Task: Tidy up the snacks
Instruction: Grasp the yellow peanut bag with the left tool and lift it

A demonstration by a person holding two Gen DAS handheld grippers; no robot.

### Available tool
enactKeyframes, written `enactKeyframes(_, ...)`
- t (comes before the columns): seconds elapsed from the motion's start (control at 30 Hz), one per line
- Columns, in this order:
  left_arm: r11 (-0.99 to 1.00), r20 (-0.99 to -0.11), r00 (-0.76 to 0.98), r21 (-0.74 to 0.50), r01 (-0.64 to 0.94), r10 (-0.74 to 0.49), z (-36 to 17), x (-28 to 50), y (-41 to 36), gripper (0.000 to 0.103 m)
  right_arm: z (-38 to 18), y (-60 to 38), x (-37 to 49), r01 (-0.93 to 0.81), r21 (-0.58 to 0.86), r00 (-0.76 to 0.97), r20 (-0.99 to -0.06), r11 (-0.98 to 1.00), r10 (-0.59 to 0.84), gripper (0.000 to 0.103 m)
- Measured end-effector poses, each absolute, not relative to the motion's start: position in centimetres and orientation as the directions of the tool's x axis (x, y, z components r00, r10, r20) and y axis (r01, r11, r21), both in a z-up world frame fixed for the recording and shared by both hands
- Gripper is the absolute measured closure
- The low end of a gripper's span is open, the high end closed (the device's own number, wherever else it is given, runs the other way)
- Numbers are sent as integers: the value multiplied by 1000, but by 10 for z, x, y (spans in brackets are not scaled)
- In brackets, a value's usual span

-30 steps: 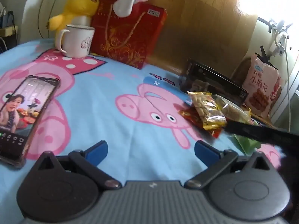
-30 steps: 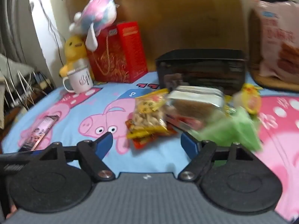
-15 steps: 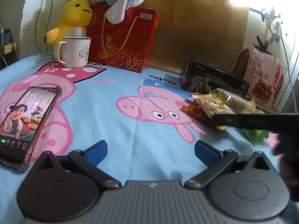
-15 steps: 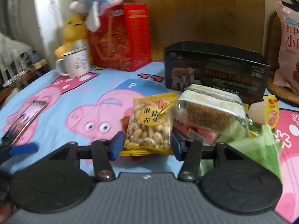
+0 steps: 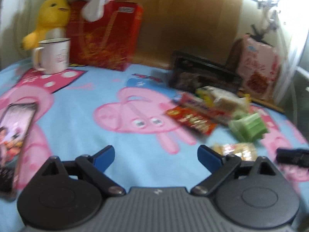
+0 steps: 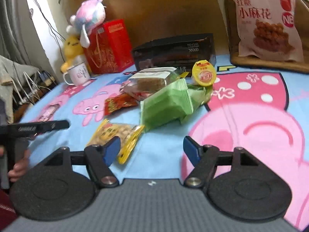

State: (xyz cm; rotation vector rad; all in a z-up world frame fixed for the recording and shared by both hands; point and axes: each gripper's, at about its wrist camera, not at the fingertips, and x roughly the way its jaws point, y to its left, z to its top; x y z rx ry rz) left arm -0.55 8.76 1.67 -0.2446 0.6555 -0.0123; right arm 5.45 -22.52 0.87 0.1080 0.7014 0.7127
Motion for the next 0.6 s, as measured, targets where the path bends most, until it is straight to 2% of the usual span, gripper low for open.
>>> enactKeyframes(0.13,944,-612,750,-326,51,-251,24,14,71,25,4,-217,31,-630,260,519,-560,732,646,30)
enactKeyframes(0.2,927,-630,711,-367,84,-313,20,25,62,37,1,-210,30,-661,245,502,-557,709,661,30)
enactKeyframes(0.3,913,-662,653,-392,115,-367,10,39,47,43,0,-192,39,-693,220,482,-566,686,669,31)
enactKeyframes(0.37,923,-660,664,-362,129,-351,8,39,37,46,-2,-180,45,-715,190,475,-574,673,667,39)
enactKeyframes(0.4,919,-661,654,-367,146,-368,8,41,32,57,-4,-175,46,-725,182,467,-579,665,668,49)
enactKeyframes(0.43,906,-660,635,-390,168,-402,7,42,28,57,-5,-170,48,-730,169,472,-576,662,668,58)
enactKeyframes(0.47,907,-662,634,-385,170,-400,9,40,26,57,-5,-167,50,-734,157,476,-575,661,665,62)
enactKeyframes(0.6,911,-652,644,-362,198,-399,28,42,20,57,6,-165,56,-731,168,490,-545,661,681,65)
